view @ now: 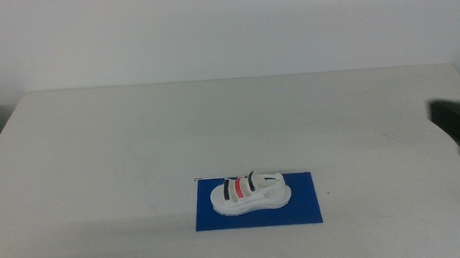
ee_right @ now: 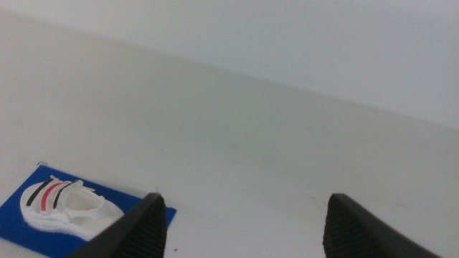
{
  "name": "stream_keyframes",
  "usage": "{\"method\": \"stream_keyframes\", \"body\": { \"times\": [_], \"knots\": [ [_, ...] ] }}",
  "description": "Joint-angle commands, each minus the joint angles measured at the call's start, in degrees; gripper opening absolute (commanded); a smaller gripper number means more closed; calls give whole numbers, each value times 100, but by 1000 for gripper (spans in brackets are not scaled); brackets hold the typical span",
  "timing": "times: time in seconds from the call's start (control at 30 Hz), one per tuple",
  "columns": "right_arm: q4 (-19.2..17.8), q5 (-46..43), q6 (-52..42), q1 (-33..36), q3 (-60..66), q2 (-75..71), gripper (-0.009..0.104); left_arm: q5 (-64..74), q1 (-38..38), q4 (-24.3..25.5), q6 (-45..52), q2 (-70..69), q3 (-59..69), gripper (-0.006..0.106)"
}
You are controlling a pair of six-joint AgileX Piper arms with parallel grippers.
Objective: Use one arm to grab the shoe from the table and place it on the mat.
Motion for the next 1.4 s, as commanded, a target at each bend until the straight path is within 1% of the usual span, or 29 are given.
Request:
{"method": "stream_keyframes", "body": {
  "times": [0.0, 0.13, 0.23, 0.3, 0.43, 0.5, 0.6, 1.37],
  "knots": [
    [-69, -932, -15, -147, 466, -690, 56, -460, -28, -44, -28, -79, 40, 94],
    [-69, -1539, -15, -256, 1475, -1852, 56, -460, -28, -44, -28, -79, 40, 94],
    [-50, -1472, 18, -256, 1938, -2556, 57, -460, -28, -44, -28, -79, 40, 94],
    [-18, -1435, 114, -256, 2184, -2901, 60, -460, -28, -44, -28, -79, 40, 94],
    [-18, -1317, 299, -256, 2469, -3205, 73, -460, -28, -44, -28, -79, 40, 94],
    [-18, -1334, 523, -256, 2584, -3284, 82, -460, -28, -44, -28, -79, 40, 94],
    [-23, -1336, 810, -256, 2726, -3398, 92, -460, -28, -44, -28, -79, 40, 94],
    [-46, -1287, 839, -256, 4088, -4876, 92, -460, -28, -44, -28, -79, 40, 94]
  ]
}}
